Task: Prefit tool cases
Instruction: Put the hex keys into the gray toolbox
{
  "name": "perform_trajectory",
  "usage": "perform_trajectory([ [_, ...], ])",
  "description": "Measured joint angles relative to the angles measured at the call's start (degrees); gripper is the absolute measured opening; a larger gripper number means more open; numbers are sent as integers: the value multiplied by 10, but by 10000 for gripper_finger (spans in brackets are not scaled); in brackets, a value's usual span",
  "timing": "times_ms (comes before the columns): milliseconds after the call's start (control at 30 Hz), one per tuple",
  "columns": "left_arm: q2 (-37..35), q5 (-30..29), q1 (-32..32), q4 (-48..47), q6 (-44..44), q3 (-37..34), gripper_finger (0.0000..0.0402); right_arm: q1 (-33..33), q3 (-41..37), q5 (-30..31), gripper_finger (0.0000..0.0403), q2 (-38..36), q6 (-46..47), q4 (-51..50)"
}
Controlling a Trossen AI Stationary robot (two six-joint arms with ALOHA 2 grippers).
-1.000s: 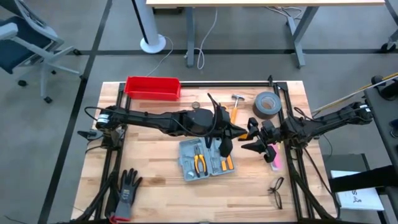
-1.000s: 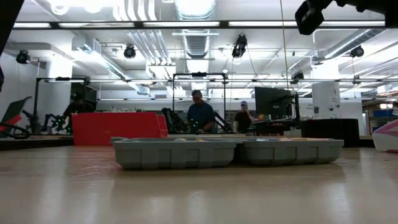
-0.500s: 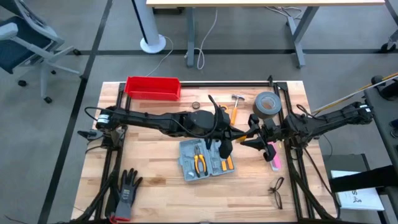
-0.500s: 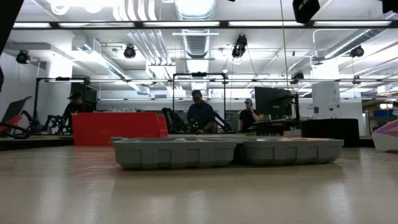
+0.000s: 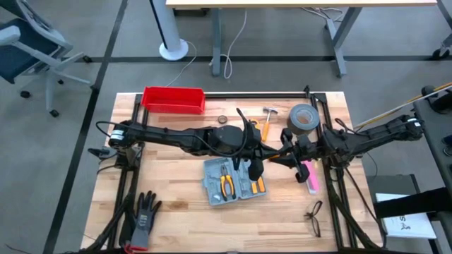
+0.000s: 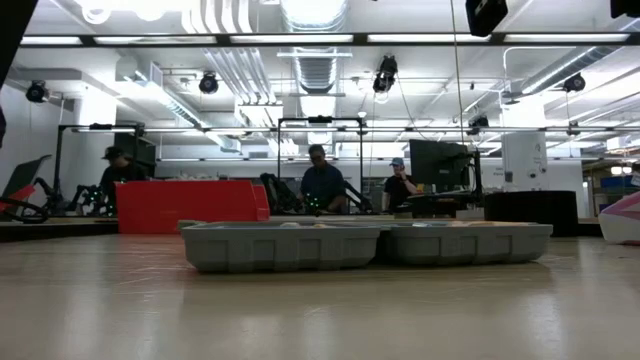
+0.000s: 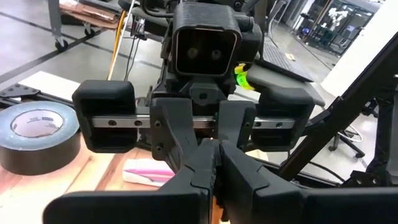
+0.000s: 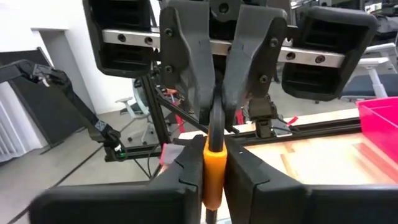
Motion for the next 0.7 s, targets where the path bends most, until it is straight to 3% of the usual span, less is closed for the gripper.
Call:
perform_trajectory([
  [267, 0, -2, -1, 0, 14, 0, 13, 0, 0, 11, 8, -1, -6, 0],
  [700, 0, -48, -2, 12, 37, 0, 103, 0, 0, 31, 6, 0, 4, -3],
])
